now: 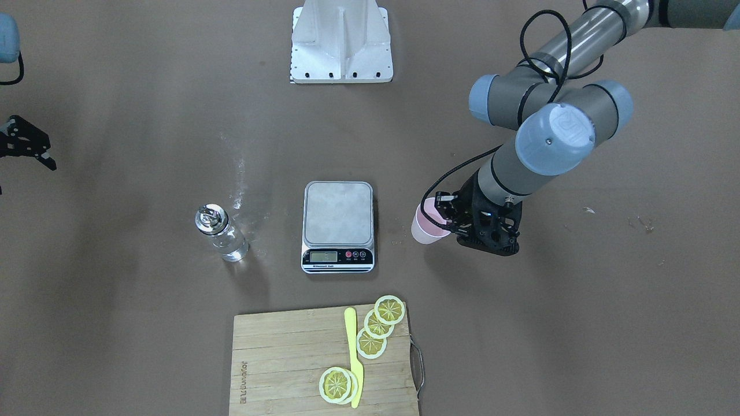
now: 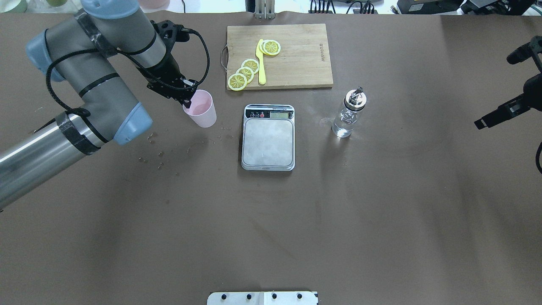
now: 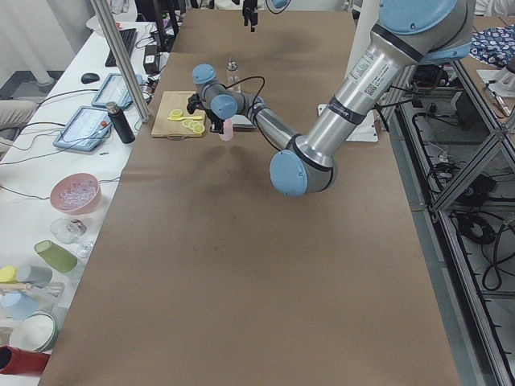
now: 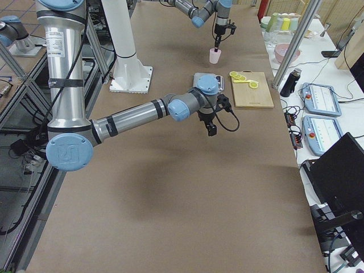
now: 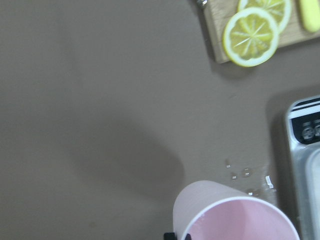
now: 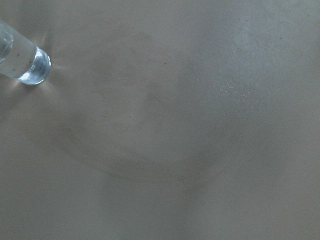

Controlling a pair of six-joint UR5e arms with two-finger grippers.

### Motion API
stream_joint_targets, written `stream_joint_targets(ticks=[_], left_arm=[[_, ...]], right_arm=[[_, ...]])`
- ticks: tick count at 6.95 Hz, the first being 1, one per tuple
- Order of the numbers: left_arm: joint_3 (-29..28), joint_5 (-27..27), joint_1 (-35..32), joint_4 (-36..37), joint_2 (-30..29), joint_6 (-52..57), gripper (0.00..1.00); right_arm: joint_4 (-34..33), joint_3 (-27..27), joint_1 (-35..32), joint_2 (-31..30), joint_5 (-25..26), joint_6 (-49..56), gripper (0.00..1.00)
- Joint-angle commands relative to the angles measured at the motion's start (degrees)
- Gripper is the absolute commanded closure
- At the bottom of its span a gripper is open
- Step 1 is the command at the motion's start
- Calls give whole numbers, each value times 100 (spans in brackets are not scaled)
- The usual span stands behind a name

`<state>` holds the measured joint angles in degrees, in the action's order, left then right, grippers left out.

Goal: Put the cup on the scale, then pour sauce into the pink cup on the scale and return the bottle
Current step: 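Lift the pink cup with the left gripper while the right arm approaches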

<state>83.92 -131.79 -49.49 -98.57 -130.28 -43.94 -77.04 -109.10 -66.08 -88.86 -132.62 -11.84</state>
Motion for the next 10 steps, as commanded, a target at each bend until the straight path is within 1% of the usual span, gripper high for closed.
stream_joint_targets(ticks=[1, 3, 4, 5, 6, 7, 8, 10], left_arm=[[37, -172, 45, 22, -313, -543, 100], [37, -102, 316, 14, -585, -1061, 100], [20, -67, 474, 14, -717, -1238, 100], [2, 195, 615, 14, -788, -1353, 100], [-85, 476, 877, 22, -919, -1424, 100], [-234, 522, 889, 14, -1025, -1433, 100], [-383, 531, 898, 22, -1148, -1442, 100], [-411, 653, 906, 14, -1158, -1451, 100]], right_arm=[[321, 46, 157, 200, 87, -195, 0], [330, 56, 218, 517, 87, -345, 0], [338, 3, 236, 701, 331, -441, 0], [547, 11, 375, 816, 577, -495, 0], [898, 99, 516, 913, 701, -704, 0], [1110, 126, 691, 1027, 911, -915, 0], [1164, 117, 859, 1080, 1079, -1126, 0], [1174, 108, 1000, 1090, 1247, -1163, 0]])
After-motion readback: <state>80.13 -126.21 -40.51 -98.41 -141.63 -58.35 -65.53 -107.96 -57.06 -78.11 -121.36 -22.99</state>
